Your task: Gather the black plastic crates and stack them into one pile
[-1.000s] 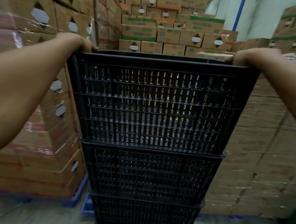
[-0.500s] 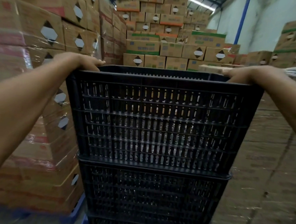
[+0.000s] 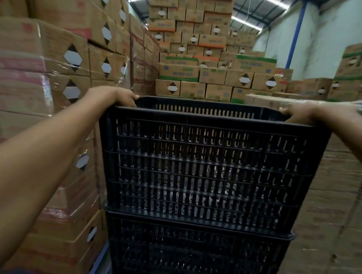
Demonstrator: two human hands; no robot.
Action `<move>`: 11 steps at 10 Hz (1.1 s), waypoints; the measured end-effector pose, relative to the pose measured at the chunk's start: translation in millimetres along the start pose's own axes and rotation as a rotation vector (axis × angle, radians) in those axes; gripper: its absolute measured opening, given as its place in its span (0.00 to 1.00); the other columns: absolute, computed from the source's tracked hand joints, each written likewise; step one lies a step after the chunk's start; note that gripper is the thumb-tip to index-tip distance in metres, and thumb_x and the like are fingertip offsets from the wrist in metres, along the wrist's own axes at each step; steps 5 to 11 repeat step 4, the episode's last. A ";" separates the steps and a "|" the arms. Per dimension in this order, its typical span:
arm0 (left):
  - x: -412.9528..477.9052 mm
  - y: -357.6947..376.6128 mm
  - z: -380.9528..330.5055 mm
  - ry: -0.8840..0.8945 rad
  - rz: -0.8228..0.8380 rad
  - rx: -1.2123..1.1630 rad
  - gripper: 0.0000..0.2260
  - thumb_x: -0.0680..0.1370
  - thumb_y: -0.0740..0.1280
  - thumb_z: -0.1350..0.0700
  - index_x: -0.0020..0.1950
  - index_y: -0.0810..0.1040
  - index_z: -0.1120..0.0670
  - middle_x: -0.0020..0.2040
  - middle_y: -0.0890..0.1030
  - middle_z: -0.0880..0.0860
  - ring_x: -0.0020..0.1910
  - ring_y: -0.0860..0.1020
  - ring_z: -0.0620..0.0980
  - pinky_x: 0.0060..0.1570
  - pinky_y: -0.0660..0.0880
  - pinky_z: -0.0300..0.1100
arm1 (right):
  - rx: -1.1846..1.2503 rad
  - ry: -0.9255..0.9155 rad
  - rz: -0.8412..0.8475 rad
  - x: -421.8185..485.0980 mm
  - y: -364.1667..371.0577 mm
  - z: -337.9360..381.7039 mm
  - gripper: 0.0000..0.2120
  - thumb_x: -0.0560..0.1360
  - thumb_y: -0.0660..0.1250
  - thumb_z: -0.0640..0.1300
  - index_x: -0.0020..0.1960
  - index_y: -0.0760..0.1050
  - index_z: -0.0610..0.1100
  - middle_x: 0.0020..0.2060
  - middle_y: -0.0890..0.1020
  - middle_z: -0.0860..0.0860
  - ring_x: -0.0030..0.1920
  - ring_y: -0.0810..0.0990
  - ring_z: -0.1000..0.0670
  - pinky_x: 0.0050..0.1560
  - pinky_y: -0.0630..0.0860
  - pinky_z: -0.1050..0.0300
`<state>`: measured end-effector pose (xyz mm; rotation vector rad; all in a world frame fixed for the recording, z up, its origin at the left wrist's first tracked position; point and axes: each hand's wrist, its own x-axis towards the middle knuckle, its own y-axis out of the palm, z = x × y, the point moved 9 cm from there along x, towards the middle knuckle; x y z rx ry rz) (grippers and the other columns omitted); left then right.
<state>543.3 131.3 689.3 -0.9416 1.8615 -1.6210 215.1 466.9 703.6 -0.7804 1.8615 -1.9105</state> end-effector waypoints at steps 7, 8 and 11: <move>-60.9 -66.6 -69.5 0.281 -0.374 -0.142 0.24 0.81 0.59 0.55 0.78 0.64 0.53 0.75 0.69 0.58 0.70 0.71 0.57 0.69 0.69 0.48 | -0.020 -0.101 -0.250 -57.8 -54.8 46.8 0.35 0.74 0.64 0.65 0.74 0.68 0.46 0.68 0.75 0.43 0.67 0.74 0.41 0.67 0.71 0.48; -60.9 -66.6 -69.5 0.281 -0.374 -0.142 0.24 0.81 0.59 0.55 0.78 0.64 0.53 0.75 0.69 0.58 0.70 0.71 0.57 0.69 0.69 0.48 | -0.020 -0.101 -0.250 -57.8 -54.8 46.8 0.35 0.74 0.64 0.65 0.74 0.68 0.46 0.68 0.75 0.43 0.67 0.74 0.41 0.67 0.71 0.48; -60.9 -66.6 -69.5 0.281 -0.374 -0.142 0.24 0.81 0.59 0.55 0.78 0.64 0.53 0.75 0.69 0.58 0.70 0.71 0.57 0.69 0.69 0.48 | -0.020 -0.101 -0.250 -57.8 -54.8 46.8 0.35 0.74 0.64 0.65 0.74 0.68 0.46 0.68 0.75 0.43 0.67 0.74 0.41 0.67 0.71 0.48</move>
